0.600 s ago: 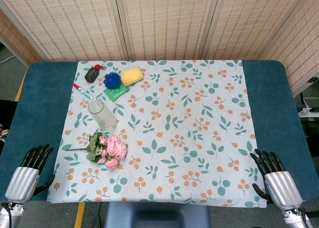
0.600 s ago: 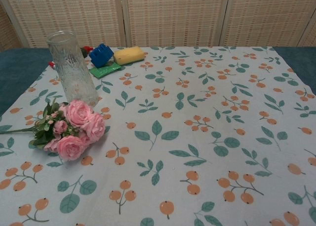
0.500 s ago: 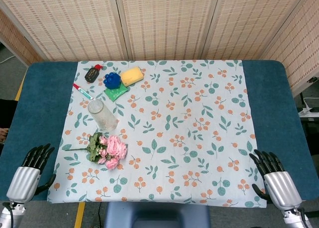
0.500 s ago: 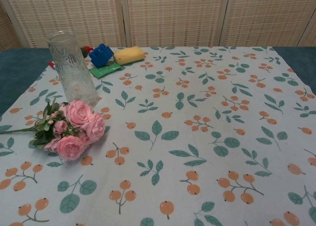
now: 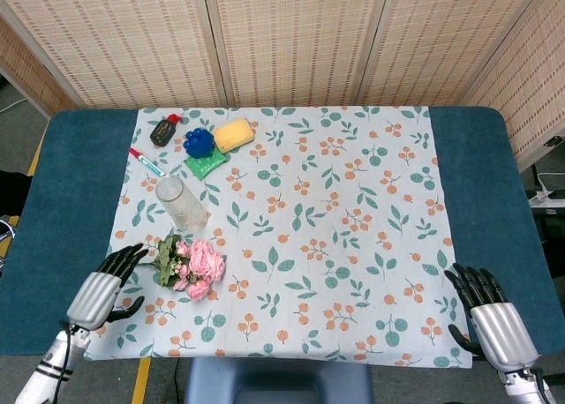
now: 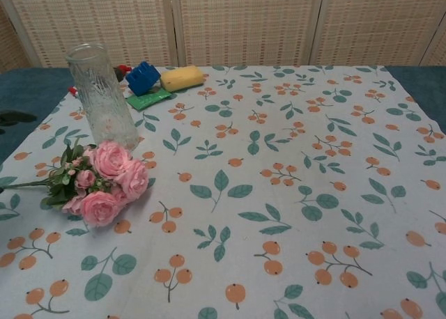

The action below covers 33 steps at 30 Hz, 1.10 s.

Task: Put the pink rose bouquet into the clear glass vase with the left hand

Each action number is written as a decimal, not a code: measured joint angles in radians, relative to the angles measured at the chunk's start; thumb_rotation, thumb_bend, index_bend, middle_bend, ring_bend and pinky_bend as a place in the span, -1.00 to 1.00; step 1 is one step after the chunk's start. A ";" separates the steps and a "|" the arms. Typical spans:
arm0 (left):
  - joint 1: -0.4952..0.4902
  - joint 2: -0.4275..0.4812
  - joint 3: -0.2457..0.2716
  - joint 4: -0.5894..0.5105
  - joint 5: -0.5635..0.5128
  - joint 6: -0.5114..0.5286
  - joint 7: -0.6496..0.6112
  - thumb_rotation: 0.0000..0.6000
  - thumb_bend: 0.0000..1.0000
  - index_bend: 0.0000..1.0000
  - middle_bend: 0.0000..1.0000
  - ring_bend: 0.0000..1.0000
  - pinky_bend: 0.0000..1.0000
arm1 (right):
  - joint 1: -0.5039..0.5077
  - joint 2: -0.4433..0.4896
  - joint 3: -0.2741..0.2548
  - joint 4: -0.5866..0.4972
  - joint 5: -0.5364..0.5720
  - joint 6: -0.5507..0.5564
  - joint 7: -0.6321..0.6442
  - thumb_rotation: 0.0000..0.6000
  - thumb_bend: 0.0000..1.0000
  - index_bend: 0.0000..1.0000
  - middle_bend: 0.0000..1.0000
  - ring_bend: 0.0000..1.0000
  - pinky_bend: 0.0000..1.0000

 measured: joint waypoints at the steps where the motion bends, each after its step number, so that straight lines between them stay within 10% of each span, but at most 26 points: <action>1: -0.020 -0.003 -0.008 -0.007 -0.013 -0.032 0.001 1.00 -0.30 -1.00 -1.00 -1.00 -0.75 | 0.000 0.001 0.001 0.000 0.001 -0.001 0.002 1.00 -0.57 -1.00 -1.00 -1.00 -1.00; 23: -0.280 -0.143 -0.109 -0.056 -0.439 -0.368 0.394 1.00 -0.32 -1.00 -0.99 -0.97 -0.69 | 0.017 0.035 -0.010 -0.006 0.001 -0.031 0.067 1.00 -0.57 -1.00 -1.00 -1.00 -1.00; 33: -0.303 -0.220 -0.086 0.018 -0.490 -0.342 0.457 1.00 -0.24 -0.27 0.02 -0.23 -0.69 | 0.019 0.044 -0.013 -0.009 -0.002 -0.030 0.077 1.00 -0.57 -1.00 -1.00 -1.00 -1.00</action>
